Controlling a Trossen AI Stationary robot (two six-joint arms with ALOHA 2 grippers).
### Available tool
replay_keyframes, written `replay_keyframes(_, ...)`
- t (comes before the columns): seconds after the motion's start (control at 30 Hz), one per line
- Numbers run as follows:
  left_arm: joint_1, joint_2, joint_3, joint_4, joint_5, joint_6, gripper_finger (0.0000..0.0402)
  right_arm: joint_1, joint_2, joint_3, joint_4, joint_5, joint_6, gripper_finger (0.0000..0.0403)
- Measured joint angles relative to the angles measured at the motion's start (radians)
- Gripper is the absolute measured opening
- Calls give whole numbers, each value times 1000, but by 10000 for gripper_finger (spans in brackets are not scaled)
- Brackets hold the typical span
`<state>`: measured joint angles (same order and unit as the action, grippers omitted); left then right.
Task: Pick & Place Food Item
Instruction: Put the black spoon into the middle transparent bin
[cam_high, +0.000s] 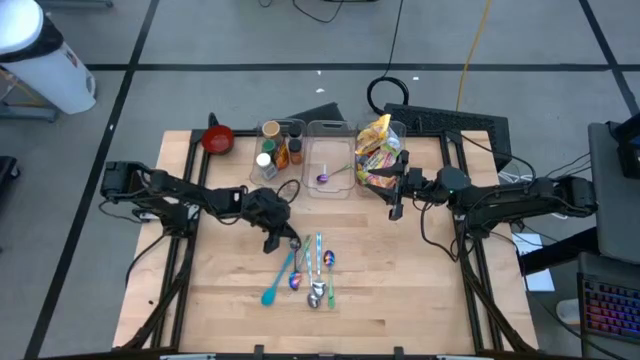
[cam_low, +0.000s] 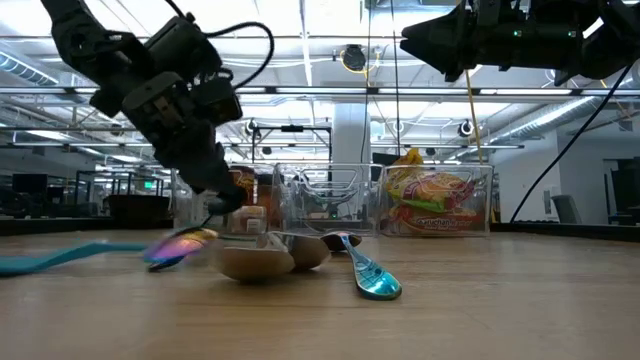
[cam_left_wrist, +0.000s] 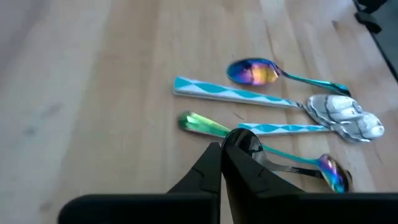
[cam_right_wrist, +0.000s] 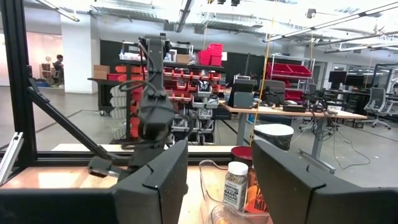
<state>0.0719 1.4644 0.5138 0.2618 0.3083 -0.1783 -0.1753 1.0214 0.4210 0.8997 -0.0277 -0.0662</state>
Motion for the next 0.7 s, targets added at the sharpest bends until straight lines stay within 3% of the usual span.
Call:
replay_keyframes(0.3, 1, -121, 77, -120, -118, 104, 7, 0, 0, 0, 1, 0, 0, 171)
replay_keyframes(0.7, -2, -158, 262, -330, -254, 230, 5, 0, 0, 0, 0, 0, 0, 171)
